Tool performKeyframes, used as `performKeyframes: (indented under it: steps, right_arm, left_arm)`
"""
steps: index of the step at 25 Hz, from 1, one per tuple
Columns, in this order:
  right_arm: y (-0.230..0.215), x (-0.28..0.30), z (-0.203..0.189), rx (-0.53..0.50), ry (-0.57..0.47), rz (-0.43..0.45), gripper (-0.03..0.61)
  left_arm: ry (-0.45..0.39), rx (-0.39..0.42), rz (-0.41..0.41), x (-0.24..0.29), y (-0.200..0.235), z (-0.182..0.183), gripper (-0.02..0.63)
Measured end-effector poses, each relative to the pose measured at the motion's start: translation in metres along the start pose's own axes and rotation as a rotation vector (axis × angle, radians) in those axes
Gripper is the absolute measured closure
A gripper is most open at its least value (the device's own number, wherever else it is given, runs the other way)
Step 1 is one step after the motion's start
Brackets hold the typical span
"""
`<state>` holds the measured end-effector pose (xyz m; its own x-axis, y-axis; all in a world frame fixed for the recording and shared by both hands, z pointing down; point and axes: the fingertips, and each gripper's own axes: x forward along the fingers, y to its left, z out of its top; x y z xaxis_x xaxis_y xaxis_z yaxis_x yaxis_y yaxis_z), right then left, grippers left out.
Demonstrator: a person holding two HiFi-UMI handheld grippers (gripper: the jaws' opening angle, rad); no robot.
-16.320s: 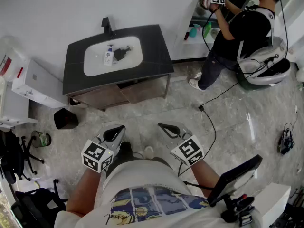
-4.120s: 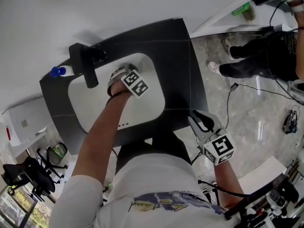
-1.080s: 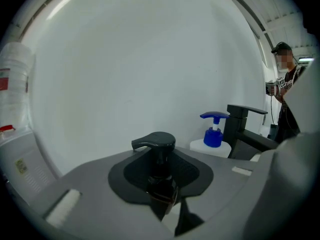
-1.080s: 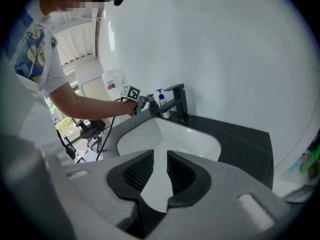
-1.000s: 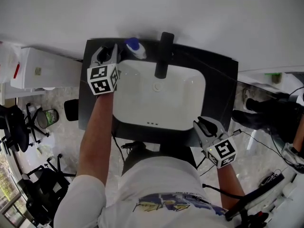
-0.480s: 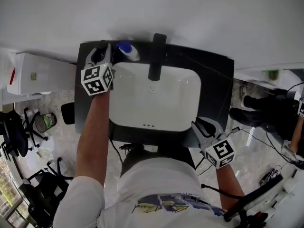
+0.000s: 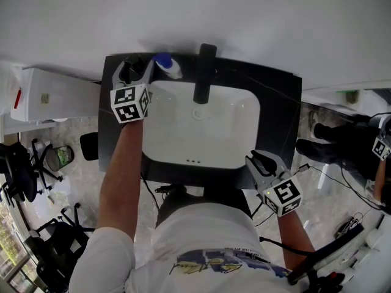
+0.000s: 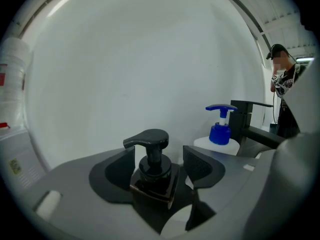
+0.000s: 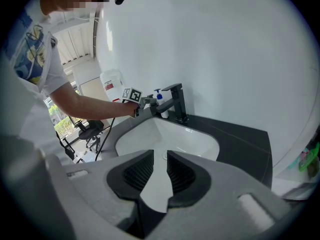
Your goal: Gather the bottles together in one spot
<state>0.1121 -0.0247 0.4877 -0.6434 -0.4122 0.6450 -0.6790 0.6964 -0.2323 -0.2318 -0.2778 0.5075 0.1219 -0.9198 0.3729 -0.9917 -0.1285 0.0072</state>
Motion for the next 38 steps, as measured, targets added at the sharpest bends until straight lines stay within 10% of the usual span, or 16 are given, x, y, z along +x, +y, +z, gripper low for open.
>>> performKeyframes:
  steps: [13, 38]
  right_arm:
    - [0.025, 0.009, 0.022, -0.046, -0.038, 0.015, 0.495]
    - [0.124, -0.025, 0.037, -0.075, -0.237, -0.168, 0.575]
  left_arm:
    - [-0.031, 0.052, -0.035, -0.060, -0.013, 0.006, 0.262]
    - [0.022, 0.155, -0.522, -0.318, -0.117, -0.010, 0.612]
